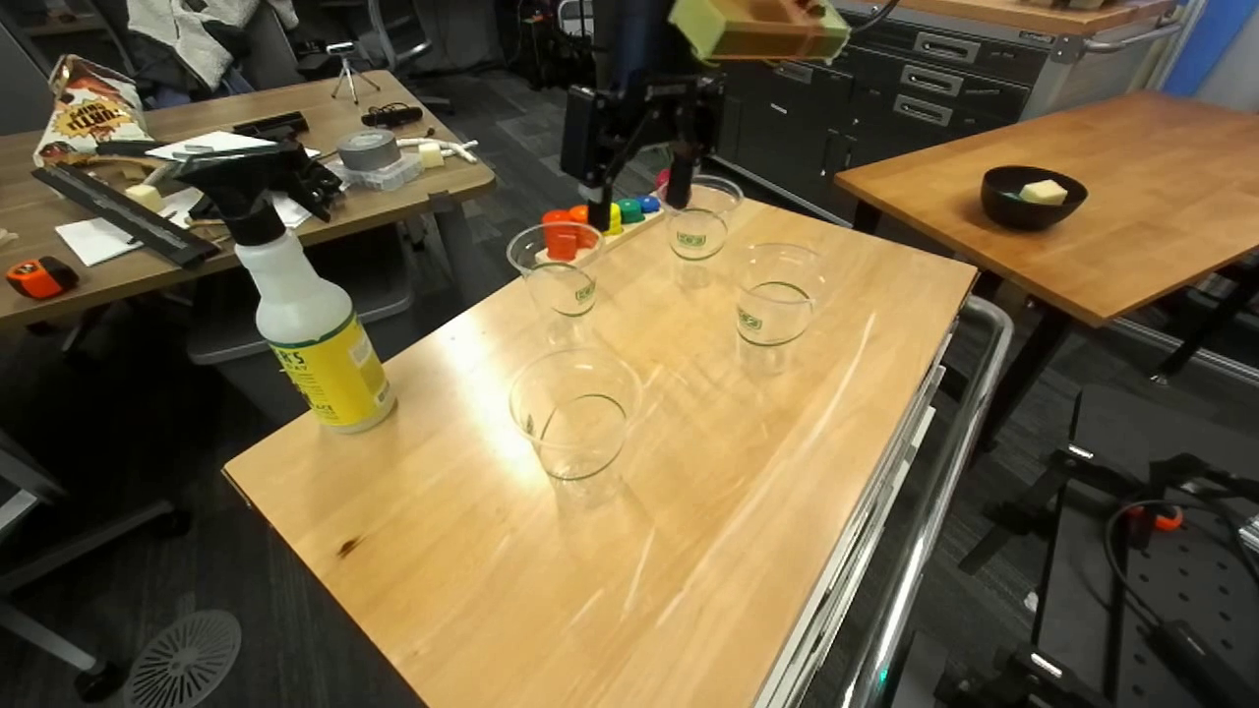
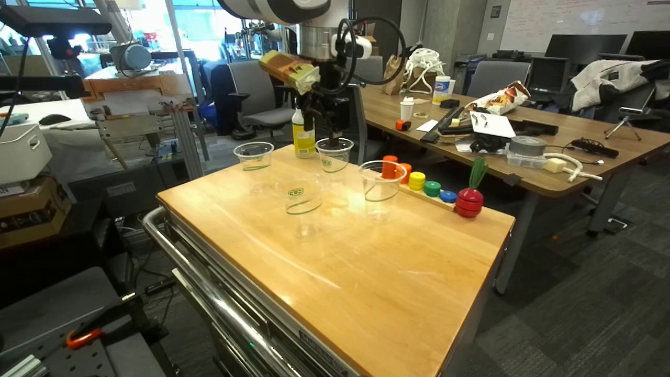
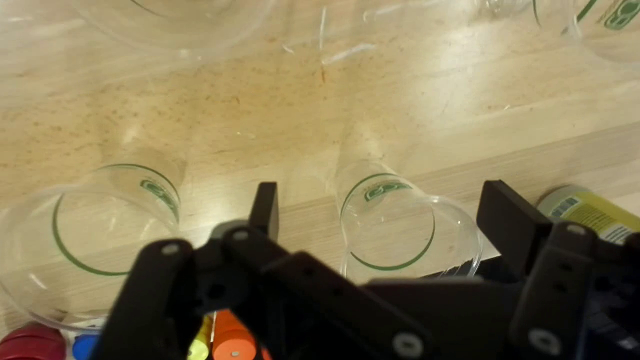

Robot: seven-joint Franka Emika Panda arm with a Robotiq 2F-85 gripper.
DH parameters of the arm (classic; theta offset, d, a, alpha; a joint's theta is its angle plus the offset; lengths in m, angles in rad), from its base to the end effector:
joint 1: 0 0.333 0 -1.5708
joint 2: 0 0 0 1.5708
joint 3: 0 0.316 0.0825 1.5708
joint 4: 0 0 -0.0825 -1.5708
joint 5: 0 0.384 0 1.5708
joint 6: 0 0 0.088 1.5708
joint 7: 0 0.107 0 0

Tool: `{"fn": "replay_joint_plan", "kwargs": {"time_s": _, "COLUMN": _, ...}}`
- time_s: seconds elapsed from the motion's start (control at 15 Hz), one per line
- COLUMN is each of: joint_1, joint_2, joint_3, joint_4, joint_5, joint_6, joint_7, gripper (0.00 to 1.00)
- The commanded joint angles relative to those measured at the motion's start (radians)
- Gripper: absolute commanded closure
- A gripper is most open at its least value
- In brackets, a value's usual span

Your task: Stack the cups in a clockwise direction

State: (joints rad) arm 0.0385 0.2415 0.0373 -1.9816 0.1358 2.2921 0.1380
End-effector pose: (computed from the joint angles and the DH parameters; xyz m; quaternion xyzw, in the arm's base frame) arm 0.6043 0.0481 0.3522 -0.9950 0.0747 -0.0281 0.0602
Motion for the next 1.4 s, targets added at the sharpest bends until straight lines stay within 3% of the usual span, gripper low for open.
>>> {"fn": "replay_joint_plan", "kwargs": {"time_s": 0.0, "joint_1": 0.001, "joint_2": 0.181, "joint_3": -0.008, "joint_4": 0.219, "joint_5": 0.042, "joint_6": -0.025, "joint_7": 0.097, "gripper": 0.00}}
{"fn": "replay_joint_plan", "kwargs": {"time_s": 0.27, "joint_1": 0.010, "joint_2": 0.299, "joint_3": -0.027, "joint_4": 0.354, "joint_5": 0.042, "joint_6": -0.014, "joint_7": 0.202, "gripper": 0.00}}
{"fn": "replay_joint_plan", "kwargs": {"time_s": 0.33, "joint_1": 0.014, "joint_2": 0.317, "joint_3": -0.034, "joint_4": 0.376, "joint_5": 0.036, "joint_6": -0.008, "joint_7": 0.225, "gripper": 0.04}}
{"fn": "replay_joint_plan", "kwargs": {"time_s": 0.4, "joint_1": 0.017, "joint_2": 0.333, "joint_3": -0.039, "joint_4": 0.397, "joint_5": 0.032, "joint_6": -0.004, "joint_7": 0.248, "gripper": 0.26}}
{"fn": "replay_joint_plan", "kwargs": {"time_s": 0.53, "joint_1": 0.029, "joint_2": 0.353, "joint_3": -0.056, "joint_4": 0.423, "joint_5": 0.011, "joint_6": 0.001, "joint_7": 0.288, "gripper": 0.29}}
{"fn": "replay_joint_plan", "kwargs": {"time_s": 1.0, "joint_1": 0.030, "joint_2": 0.336, "joint_3": -0.075, "joint_4": 0.416, "joint_5": -0.035, "joint_6": -0.064, "joint_7": 0.274, "gripper": 0.85}}
{"fn": "replay_joint_plan", "kwargs": {"time_s": 1.13, "joint_1": 0.021, "joint_2": 0.330, "joint_3": -0.066, "joint_4": 0.411, "joint_5": -0.026, "joint_6": -0.097, "joint_7": 0.254, "gripper": 0.93}}
{"fn": "replay_joint_plan", "kwargs": {"time_s": 1.33, "joint_1": 0.007, "joint_2": 0.321, "joint_3": -0.051, "joint_4": 0.416, "joint_5": -0.008, "joint_6": -0.162, "joint_7": 0.213, "gripper": 0.94}}
